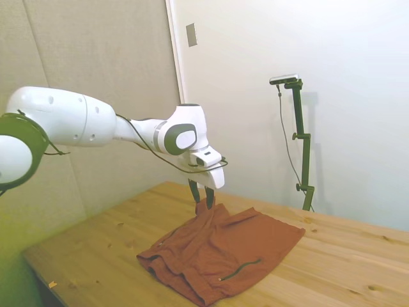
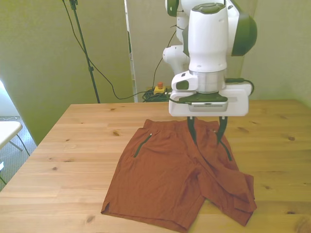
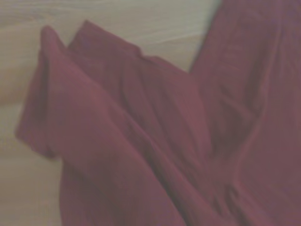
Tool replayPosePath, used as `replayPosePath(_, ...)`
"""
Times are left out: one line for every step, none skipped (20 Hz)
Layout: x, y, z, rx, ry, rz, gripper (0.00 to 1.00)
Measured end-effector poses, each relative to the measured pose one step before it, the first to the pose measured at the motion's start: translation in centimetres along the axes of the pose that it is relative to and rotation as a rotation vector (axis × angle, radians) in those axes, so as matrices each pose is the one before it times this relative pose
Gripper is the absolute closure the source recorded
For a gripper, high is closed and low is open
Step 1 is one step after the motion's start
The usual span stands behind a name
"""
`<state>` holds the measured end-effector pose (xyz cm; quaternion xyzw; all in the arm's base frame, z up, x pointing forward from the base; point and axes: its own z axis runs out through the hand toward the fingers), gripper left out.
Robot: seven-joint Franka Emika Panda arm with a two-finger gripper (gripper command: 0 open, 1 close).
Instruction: Unfold the shorts
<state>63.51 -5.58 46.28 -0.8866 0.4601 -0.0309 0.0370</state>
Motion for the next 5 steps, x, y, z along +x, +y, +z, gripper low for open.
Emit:
replayPosePath(-0.655, 1.34, -0.946, -0.01069, 0.00648, -0.03169, 0.0)
replayPosePath(-0.814, 1.302, -1.007, -0.003, 0.00483, -0.02853, 0.0)
replayPosePath(-0.989, 1.315, -0.915, -0.00199, -0.00053, -0.0287, 0.0)
replayPosePath(-1.098, 1.355, -0.751, -0.00328, -0.00834, -0.02403, 0.0)
replayPosePath(-1.143, 1.307, -0.594, -0.00036, -0.0079, -0.02297, 0.0)
